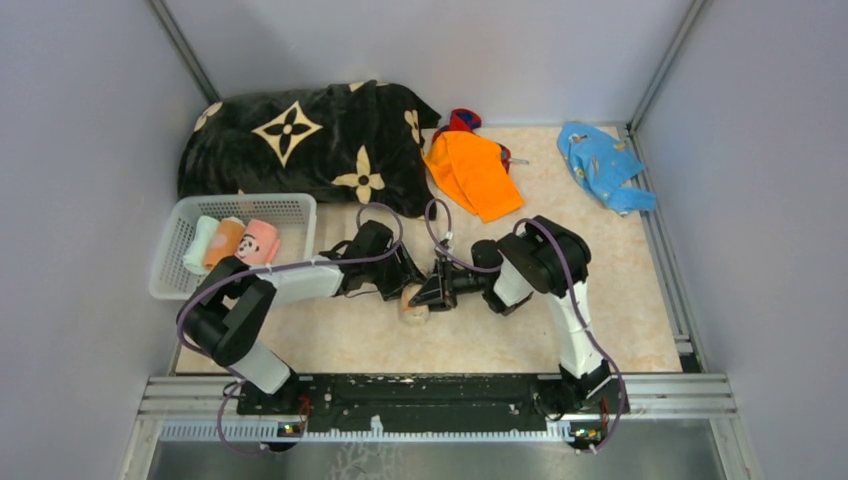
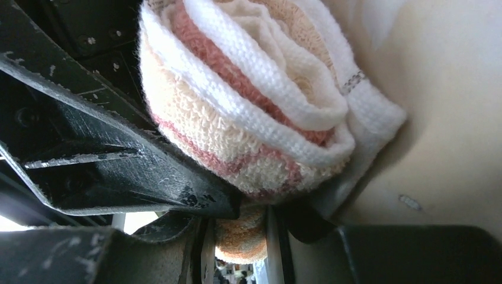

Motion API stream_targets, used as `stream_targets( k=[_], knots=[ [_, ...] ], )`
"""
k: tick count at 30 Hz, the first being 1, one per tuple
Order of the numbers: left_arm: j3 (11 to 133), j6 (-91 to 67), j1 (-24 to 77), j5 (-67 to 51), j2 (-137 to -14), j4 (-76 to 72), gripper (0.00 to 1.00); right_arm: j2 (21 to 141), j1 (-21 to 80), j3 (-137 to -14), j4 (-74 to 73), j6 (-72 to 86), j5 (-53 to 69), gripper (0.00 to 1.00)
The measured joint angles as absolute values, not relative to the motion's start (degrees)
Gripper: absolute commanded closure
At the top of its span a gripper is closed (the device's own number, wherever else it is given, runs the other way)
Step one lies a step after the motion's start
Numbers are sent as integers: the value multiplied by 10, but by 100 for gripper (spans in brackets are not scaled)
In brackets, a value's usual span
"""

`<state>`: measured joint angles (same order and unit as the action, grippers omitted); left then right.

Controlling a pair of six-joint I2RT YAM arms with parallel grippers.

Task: Roll the towels
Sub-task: Roll the towel at the center of the board, then pick up the towel at the center of the board.

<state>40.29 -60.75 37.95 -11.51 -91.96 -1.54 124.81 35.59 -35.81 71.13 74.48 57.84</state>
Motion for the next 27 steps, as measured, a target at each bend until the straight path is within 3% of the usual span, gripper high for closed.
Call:
stream_targets(
  k=[5,12,15,24,27],
  knots=[
    [442,-584,409,-51,-927,55,51,1244,355,-356,703,734,580,61],
    [493,-562,428,-7,-952,109,54,1173,356,-341,601,670,565,36],
    [518,-551,438,13,-965,128,54,1117,355,-337,495,609,541,32],
    [568,-518,458,69,-989,185,72,929,347,-338,139,404,411,29],
    [573,-508,462,81,-991,193,73,877,345,-338,50,357,357,29]
  ],
)
